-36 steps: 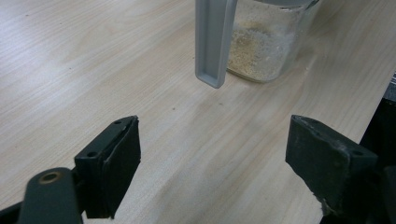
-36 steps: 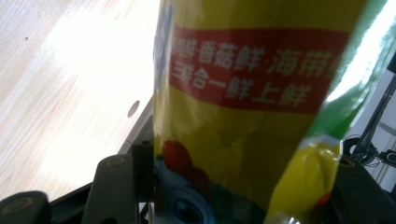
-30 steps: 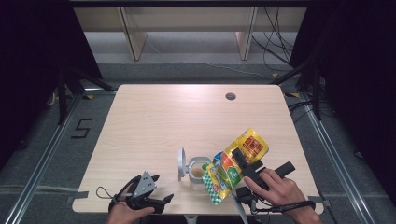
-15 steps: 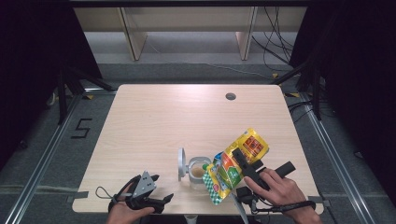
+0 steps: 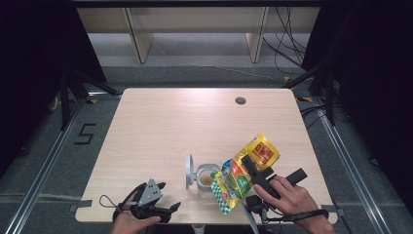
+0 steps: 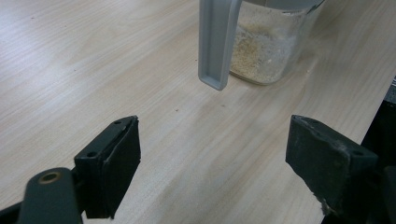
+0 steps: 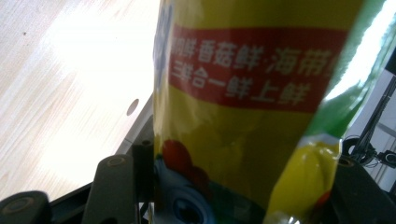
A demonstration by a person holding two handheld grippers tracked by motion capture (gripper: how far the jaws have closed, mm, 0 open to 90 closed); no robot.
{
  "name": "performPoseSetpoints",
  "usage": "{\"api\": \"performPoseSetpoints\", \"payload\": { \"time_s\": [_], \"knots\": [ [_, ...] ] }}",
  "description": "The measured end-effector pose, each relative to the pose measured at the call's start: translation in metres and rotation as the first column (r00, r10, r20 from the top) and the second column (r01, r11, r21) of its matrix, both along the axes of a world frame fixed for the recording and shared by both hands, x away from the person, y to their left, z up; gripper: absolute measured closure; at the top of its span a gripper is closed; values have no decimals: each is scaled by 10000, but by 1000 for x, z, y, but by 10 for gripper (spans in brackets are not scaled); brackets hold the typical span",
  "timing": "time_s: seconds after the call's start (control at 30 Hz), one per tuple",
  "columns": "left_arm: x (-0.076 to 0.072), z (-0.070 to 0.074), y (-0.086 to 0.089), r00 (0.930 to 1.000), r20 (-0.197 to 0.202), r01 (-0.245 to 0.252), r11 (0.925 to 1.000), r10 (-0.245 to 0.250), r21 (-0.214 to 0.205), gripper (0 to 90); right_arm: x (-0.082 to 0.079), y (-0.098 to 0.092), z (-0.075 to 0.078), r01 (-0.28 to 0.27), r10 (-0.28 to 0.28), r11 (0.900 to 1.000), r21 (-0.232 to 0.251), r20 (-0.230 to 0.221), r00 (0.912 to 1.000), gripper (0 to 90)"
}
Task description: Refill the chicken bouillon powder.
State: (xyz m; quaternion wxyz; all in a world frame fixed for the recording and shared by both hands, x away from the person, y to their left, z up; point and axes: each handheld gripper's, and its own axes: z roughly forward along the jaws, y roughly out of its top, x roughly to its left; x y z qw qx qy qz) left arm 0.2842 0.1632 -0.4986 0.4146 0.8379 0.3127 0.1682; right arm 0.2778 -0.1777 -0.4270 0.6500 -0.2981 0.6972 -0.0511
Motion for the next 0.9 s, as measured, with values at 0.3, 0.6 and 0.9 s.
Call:
{"api": "performPoseSetpoints", "payload": {
  "time_s": [0.3,0.6,0.9],
  "knots": [
    [0,0,-1,10000,53,56,9999,-55,-132,174,-1,-1,1,23,-22,10000,-83,59,10000,459],
    [1,1,0,9996,200,197,9998,-198,50,174,-2,2,1,-70,70,9998,-169,24,10000,459],
    [-1,0,-2,10000,12,-8,9995,8,-319,174,-3,2,1,-81,82,9999,-122,61,9999,467]
  ]
}}
